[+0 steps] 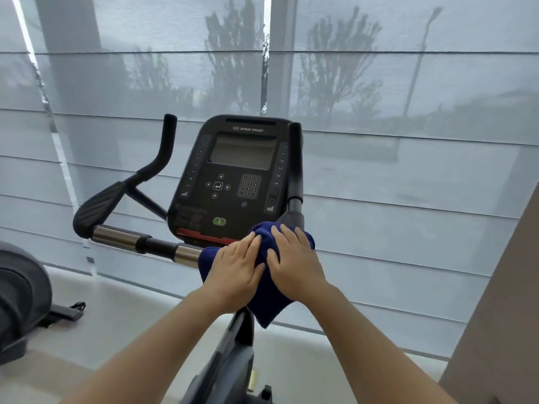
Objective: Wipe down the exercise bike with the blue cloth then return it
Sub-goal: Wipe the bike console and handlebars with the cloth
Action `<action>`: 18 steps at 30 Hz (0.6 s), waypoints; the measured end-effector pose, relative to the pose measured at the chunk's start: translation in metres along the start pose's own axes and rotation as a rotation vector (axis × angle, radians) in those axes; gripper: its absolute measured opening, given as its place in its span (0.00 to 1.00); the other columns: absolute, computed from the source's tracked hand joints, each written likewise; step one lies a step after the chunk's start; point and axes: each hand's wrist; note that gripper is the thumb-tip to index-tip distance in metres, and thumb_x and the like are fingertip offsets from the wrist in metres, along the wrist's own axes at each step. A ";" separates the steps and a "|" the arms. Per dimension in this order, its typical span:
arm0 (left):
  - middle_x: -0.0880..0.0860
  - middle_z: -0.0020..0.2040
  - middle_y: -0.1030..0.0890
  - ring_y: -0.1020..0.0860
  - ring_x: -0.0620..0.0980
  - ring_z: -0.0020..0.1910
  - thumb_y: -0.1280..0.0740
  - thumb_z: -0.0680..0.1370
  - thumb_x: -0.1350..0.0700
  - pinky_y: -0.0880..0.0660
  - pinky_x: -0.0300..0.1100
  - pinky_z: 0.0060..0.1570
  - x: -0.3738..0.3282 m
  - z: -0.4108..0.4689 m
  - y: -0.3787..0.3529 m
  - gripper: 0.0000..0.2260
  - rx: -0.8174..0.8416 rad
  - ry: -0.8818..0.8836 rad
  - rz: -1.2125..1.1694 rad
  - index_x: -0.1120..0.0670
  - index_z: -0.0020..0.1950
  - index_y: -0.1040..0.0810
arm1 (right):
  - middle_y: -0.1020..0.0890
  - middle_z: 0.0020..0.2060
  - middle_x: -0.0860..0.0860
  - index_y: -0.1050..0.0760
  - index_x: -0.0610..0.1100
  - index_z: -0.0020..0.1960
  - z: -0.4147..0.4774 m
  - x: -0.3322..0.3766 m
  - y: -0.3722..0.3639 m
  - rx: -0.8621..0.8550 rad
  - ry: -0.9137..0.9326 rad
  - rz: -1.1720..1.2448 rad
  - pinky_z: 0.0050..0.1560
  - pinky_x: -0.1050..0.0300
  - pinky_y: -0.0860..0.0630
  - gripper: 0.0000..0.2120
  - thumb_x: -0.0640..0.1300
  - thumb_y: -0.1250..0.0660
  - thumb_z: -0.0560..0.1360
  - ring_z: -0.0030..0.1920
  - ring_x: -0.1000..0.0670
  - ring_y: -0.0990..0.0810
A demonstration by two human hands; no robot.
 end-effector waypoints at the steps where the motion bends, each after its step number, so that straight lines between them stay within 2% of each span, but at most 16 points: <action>1: 0.49 0.76 0.45 0.43 0.47 0.72 0.52 0.81 0.47 0.47 0.48 0.72 0.002 0.000 -0.003 0.25 0.001 0.017 -0.004 0.50 0.76 0.53 | 0.45 0.76 0.52 0.48 0.50 0.75 -0.002 -0.001 -0.003 -0.016 -0.001 0.009 0.74 0.42 0.49 0.24 0.52 0.51 0.80 0.76 0.47 0.54; 4: 0.47 0.75 0.44 0.43 0.46 0.72 0.52 0.81 0.46 0.48 0.47 0.71 0.007 0.007 -0.007 0.24 -0.010 0.041 -0.045 0.48 0.76 0.53 | 0.43 0.75 0.53 0.45 0.50 0.75 0.006 -0.003 -0.005 -0.048 -0.007 0.042 0.73 0.42 0.48 0.23 0.54 0.52 0.80 0.75 0.48 0.53; 12: 0.47 0.72 0.35 0.30 0.51 0.65 0.51 0.80 0.45 0.34 0.52 0.62 0.009 0.024 -0.007 0.22 -0.083 0.067 -0.053 0.47 0.74 0.45 | 0.42 0.75 0.54 0.43 0.51 0.74 0.029 -0.006 -0.006 -0.071 -0.052 0.024 0.72 0.39 0.49 0.22 0.54 0.53 0.80 0.75 0.48 0.51; 15: 0.48 0.72 0.34 0.30 0.54 0.64 0.51 0.80 0.46 0.33 0.53 0.61 0.007 0.022 -0.007 0.22 -0.093 0.078 -0.029 0.48 0.73 0.44 | 0.46 0.76 0.53 0.45 0.53 0.74 0.023 -0.005 -0.006 -0.077 -0.066 0.030 0.72 0.38 0.50 0.22 0.54 0.53 0.81 0.75 0.47 0.54; 18: 0.50 0.72 0.35 0.32 0.54 0.65 0.50 0.80 0.46 0.35 0.53 0.63 0.007 0.017 -0.007 0.22 -0.102 0.068 -0.014 0.49 0.73 0.44 | 0.58 0.76 0.54 0.49 0.57 0.74 0.009 0.000 -0.012 -0.164 -0.097 0.029 0.72 0.38 0.55 0.23 0.56 0.53 0.80 0.75 0.47 0.61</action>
Point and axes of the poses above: each hand's wrist, its own z-axis towards the middle knuckle, its own y-axis out of the back of the hand, x = y × z
